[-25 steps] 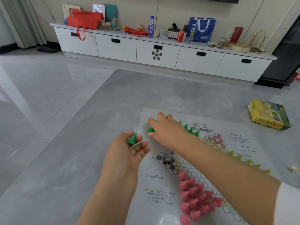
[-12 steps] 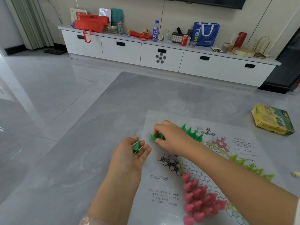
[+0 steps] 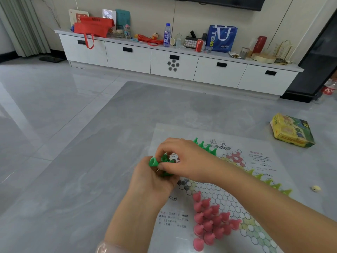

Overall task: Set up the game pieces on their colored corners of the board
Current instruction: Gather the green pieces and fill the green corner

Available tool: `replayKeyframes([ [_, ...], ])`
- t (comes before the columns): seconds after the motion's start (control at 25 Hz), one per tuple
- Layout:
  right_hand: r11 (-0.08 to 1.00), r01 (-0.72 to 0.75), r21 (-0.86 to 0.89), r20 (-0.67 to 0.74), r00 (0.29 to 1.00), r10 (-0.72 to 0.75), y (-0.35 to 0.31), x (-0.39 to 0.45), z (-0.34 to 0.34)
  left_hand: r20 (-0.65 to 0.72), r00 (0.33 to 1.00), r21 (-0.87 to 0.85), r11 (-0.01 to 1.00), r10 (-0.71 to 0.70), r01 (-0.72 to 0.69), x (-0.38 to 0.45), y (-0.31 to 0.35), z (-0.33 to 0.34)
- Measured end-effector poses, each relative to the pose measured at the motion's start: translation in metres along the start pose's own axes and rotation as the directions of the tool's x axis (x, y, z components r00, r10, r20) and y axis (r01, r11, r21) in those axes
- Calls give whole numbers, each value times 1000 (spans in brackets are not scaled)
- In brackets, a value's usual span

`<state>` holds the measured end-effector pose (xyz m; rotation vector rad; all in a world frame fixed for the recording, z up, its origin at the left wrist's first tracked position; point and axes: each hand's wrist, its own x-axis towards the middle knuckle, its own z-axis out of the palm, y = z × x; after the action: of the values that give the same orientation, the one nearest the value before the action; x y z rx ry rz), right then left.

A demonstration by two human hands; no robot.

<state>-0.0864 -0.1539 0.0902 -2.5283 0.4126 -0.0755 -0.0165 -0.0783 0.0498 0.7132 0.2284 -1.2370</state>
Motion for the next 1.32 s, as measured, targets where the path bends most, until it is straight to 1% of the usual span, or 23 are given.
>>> replayKeyframes([
  [0.08,999,-3,45,-54,998,6,0,-8,-4,-2,1000,10,1000,9,-9,0,-3,2],
  [0.16,989,-34,144,-110,993,50,1,-19,-9,-32,999,62,997,41,-39,0,-7,6],
  [0.28,949,-102,297,-197,966,166,10,-32,-29,-90,991,123,988,101,-89,-4,-11,12],
  [0.36,935,-157,318,-253,936,244,24,-38,-45,-117,986,184,978,120,-98,-8,-12,16],
  [0.44,943,-227,243,-303,906,296,42,-43,-54,-125,986,219,972,110,-81,-10,-13,18],
  [0.52,949,-275,157,-317,896,312,56,-45,-55,-136,989,201,979,53,-25,-12,-12,19],
  [0.64,959,-283,19,-297,914,276,65,-42,-48,-160,986,129,989,-54,75,-14,-11,18],
  [0.72,958,-275,-79,-264,933,246,65,-37,-41,-179,982,107,991,-67,87,-14,-10,15],
  [0.8,944,-250,-213,-217,955,203,65,-30,-35,-197,979,92,993,-49,68,-13,-7,14],
  [0.88,923,-217,-318,-172,971,169,65,-25,-30,-222,975,113,993,7,19,-12,-3,14],
  [1.0,893,-179,-414,-139,981,132,67,-18,-24,-244,966,155,987,87,-50,-11,1,13],
  [1.08,863,-141,-485,-112,989,99,68,-15,-20,-241,966,154,987,91,-55,-12,3,13],
  [1.2,829,-109,-549,-93,993,69,66,-13,-15,-237,967,157,986,91,-54,-14,4,12],
  [1.32,824,-116,-554,-100,992,72,66,-13,-13,-243,965,160,985,99,-61,-16,5,13],
])
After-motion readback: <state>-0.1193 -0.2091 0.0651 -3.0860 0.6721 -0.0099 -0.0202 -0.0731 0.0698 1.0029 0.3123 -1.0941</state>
